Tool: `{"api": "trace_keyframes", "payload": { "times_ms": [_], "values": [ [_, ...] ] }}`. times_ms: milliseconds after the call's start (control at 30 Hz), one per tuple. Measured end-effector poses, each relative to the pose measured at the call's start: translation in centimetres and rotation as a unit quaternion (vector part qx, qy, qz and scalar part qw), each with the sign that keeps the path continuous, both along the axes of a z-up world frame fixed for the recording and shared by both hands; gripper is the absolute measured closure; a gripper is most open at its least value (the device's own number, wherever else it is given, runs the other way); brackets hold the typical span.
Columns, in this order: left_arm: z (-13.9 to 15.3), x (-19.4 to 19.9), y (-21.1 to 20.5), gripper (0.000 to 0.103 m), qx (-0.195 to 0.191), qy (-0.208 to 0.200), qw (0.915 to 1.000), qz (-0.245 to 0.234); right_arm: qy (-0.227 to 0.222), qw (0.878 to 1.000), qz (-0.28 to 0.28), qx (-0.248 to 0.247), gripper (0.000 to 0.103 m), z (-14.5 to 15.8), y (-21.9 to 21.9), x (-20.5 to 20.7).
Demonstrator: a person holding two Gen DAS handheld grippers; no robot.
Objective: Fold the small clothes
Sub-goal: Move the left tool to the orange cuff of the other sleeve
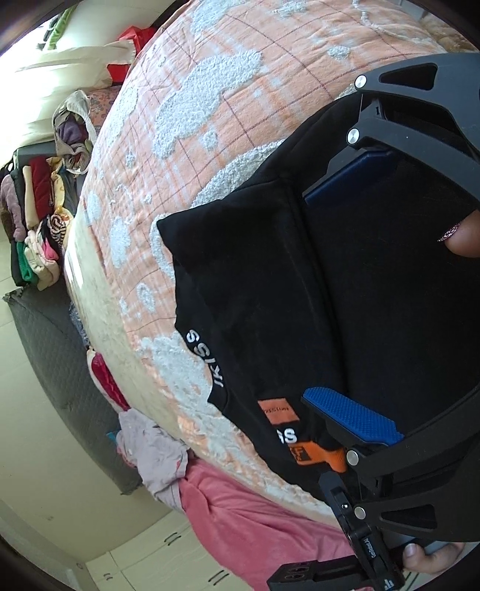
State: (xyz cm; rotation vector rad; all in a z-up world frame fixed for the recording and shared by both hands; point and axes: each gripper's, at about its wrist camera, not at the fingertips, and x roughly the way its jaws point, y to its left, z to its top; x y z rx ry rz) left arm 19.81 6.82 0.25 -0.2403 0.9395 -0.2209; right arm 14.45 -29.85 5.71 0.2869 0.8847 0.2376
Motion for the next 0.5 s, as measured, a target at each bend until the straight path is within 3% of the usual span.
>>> {"api": "trace_keyframes", "payload": {
  "times_ms": [500],
  "values": [
    [1.1,-3.0,4.8,0.01,0.011,-0.023,0.9965,0.08,-0.032,0.999,0.027,-0.015,0.005,1.9,2.8,-2.0]
  ]
}}
